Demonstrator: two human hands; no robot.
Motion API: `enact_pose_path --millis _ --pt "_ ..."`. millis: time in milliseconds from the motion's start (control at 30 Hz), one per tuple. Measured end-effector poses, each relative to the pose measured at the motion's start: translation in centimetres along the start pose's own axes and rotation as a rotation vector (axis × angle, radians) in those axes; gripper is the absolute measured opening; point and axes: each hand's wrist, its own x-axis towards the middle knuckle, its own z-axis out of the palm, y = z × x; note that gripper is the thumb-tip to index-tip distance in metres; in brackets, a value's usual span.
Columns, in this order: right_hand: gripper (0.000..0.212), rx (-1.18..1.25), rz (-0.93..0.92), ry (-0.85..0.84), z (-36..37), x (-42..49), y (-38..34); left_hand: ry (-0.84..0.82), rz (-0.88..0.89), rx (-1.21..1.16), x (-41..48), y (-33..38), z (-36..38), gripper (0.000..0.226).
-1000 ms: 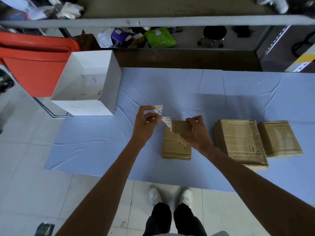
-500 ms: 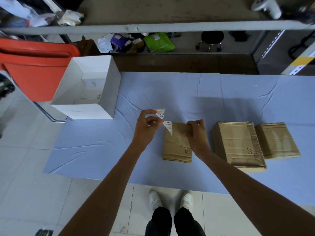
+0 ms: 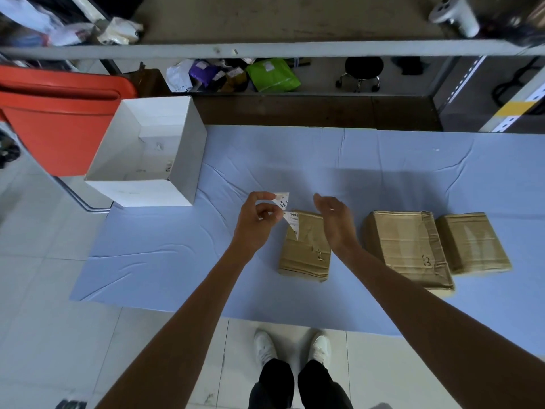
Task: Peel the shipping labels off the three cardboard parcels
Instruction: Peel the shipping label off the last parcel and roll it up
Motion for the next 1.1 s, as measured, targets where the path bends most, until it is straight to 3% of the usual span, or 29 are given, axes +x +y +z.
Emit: enact_pose_path --millis 67,133,267,400,467,600,700,767,900,1100 --pt "0.025 0.276 0.085 -0.139 0.8 0.0 -1.5 -0.016 -0.017 -0.011 -0.1 0.0 0.3 0.031" --pt "0.036 0.369 0.124 -0.214 1.6 0.1 -2.5 -0.034 -0.024 -0.009 -0.2 0.1 0.5 0.032" --pt "0.039 0.096 0.035 -0.227 2.1 0.0 -2.4 -0.069 -0.022 0.013 -0.5 0.0 0.8 0.030" --pt "0.020 0.019 -0.031 -0.183 2.0 -0.3 -1.5 -0.066 -0.024 0.031 -0.6 -0.1 0.6 0.029" --pt "0.020 0.001 -0.019 -0.165 1.7 -0.2 -1.4 -0.045 -0.027 0.030 -0.6 -0.2 0.5 0.027" --pt "0.024 0.088 0.041 -0.236 1.3 -0.6 -1.6 0.055 -0.015 0.039 -0.1 -0.5 0.6 0.021" --pt "0.015 0.292 0.156 -0.312 1.3 -0.9 -2.2 0.098 -0.034 0.023 0.2 -0.8 0.7 0.021" --pt "0.007 0.270 0.122 -0.332 1.2 -1.1 -2.2 0.105 -0.043 0.025 0.4 -0.9 0.8 0.023" --pt "0.022 -0.018 -0.054 -0.279 1.2 -1.2 -1.6 0.118 -0.047 0.065 0.4 -1.1 0.9 0.023" --pt "0.034 0.031 -0.022 -0.283 1.1 -1.1 -1.4 0.130 0.063 0.217 0.2 -1.2 0.5 0.031"
